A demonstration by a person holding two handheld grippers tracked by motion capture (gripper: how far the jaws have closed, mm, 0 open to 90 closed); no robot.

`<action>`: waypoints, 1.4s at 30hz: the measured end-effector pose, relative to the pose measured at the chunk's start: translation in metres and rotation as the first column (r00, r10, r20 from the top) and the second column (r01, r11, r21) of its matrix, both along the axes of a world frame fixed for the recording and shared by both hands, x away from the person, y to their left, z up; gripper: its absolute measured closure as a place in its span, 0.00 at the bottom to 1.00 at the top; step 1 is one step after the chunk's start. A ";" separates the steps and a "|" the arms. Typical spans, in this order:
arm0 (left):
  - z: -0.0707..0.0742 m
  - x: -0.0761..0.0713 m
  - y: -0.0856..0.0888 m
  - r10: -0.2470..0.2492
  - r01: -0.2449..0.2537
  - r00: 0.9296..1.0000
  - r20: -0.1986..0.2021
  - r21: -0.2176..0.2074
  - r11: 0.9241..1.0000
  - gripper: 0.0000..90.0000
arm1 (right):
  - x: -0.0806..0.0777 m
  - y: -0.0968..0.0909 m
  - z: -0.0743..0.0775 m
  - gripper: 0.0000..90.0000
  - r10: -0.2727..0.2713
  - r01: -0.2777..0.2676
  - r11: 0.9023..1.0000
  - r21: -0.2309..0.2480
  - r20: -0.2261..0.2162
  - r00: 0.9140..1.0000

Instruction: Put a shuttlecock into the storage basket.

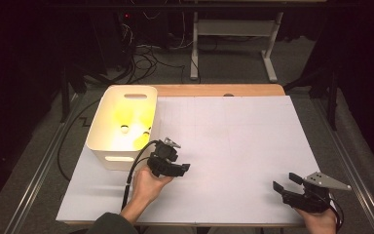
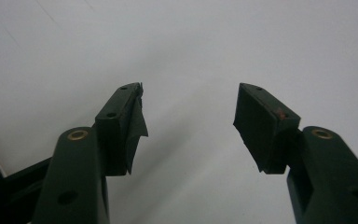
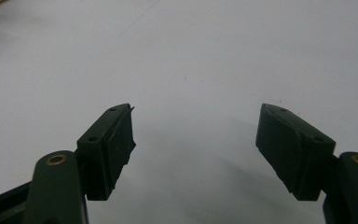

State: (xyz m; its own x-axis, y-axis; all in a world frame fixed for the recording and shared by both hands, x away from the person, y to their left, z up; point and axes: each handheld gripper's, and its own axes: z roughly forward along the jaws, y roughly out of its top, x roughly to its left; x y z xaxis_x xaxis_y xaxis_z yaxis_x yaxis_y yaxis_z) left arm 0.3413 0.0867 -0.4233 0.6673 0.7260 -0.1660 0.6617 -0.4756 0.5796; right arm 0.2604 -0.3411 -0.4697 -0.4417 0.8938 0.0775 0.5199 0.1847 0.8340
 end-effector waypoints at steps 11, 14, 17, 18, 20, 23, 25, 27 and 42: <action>-0.006 -0.011 0.009 0.008 -0.008 1.000 0.001 0.002 1.000 0.47 | 0.000 0.000 0.000 0.31 0.000 0.000 1.000 -0.002 0.000 1.000; -0.007 -0.012 0.011 0.009 -0.009 1.000 0.001 0.000 1.000 0.47 | 0.000 0.000 0.000 0.31 0.000 0.000 1.000 -0.004 -0.001 1.000; -0.008 -0.014 0.013 0.012 -0.012 1.000 0.000 -0.007 1.000 0.47 | 0.000 0.000 0.000 0.31 -0.001 0.001 1.000 -0.004 -0.001 1.000; -0.008 -0.015 0.013 0.010 -0.010 1.000 0.001 -0.007 1.000 0.47 | 0.000 0.000 0.000 0.31 -0.001 0.001 1.000 -0.003 -0.001 1.000; -0.007 -0.016 0.014 0.008 -0.008 1.000 0.003 -0.010 1.000 0.47 | 0.000 0.000 0.000 0.31 -0.001 0.001 1.000 -0.003 0.000 1.000; -0.007 -0.019 0.016 0.010 -0.010 1.000 0.009 -0.014 1.000 0.47 | 0.000 0.000 0.000 0.31 -0.001 0.001 1.000 -0.003 -0.001 1.000; -0.007 -0.021 0.018 0.014 -0.014 1.000 0.011 -0.015 1.000 0.47 | 0.000 0.000 0.000 0.31 0.000 0.000 1.000 -0.003 0.000 1.000; -0.007 -0.023 0.020 0.015 -0.015 1.000 0.013 -0.019 1.000 0.47 | 0.000 0.000 0.000 0.31 -0.001 0.001 1.000 -0.003 0.000 1.000; -0.010 -0.040 0.045 0.055 -0.054 0.998 0.027 -0.042 0.998 0.45 | 0.000 0.000 0.000 0.31 -0.002 0.002 1.000 -0.004 0.001 1.000</action>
